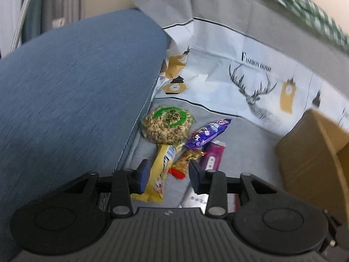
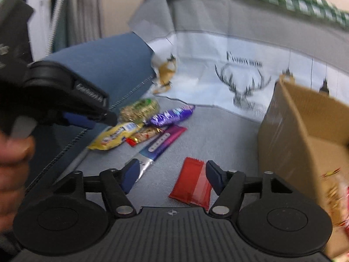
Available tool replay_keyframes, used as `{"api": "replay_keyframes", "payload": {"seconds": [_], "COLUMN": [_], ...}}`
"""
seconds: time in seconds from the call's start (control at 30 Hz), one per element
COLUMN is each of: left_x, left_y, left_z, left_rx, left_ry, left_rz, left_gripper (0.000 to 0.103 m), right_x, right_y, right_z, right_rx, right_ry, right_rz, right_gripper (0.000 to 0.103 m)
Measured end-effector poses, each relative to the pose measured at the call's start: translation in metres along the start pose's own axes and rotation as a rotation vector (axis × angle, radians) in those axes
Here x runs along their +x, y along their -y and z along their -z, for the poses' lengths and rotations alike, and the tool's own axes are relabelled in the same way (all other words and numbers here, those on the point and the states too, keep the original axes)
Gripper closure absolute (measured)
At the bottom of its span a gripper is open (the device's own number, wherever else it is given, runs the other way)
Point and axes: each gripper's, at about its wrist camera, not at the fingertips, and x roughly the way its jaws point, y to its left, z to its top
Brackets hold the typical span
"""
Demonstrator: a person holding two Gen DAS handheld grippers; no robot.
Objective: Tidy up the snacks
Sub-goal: 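Move both tools back to the snack pile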
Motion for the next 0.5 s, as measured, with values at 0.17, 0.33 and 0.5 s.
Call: {"api": "replay_keyframes", "payload": {"seconds": [0.17, 0.33, 0.5], "left_x": [0.024, 0.048, 0.06], "left_y": [0.011, 0.014, 0.008], "left_z": [0.0, 0.003, 0.009], "left_rx": [0.084, 0.104, 0.083], "left_ry": [-0.023, -0.098, -0.173], "left_rz": [-0.057, -0.089, -0.089], "left_gripper": [0.054, 0.053, 0.061], "right_x": [0.034, 0.06, 0.067], "right_y": [0.006, 0.015, 0.018], "right_z": [0.0, 0.007, 0.01], "right_rx": [0.051, 0.09, 0.096], "right_ry": [-0.072, -0.147, -0.151], "right_rz": [0.06, 0.098, 0.096], "right_gripper": [0.025, 0.024, 0.034]}}
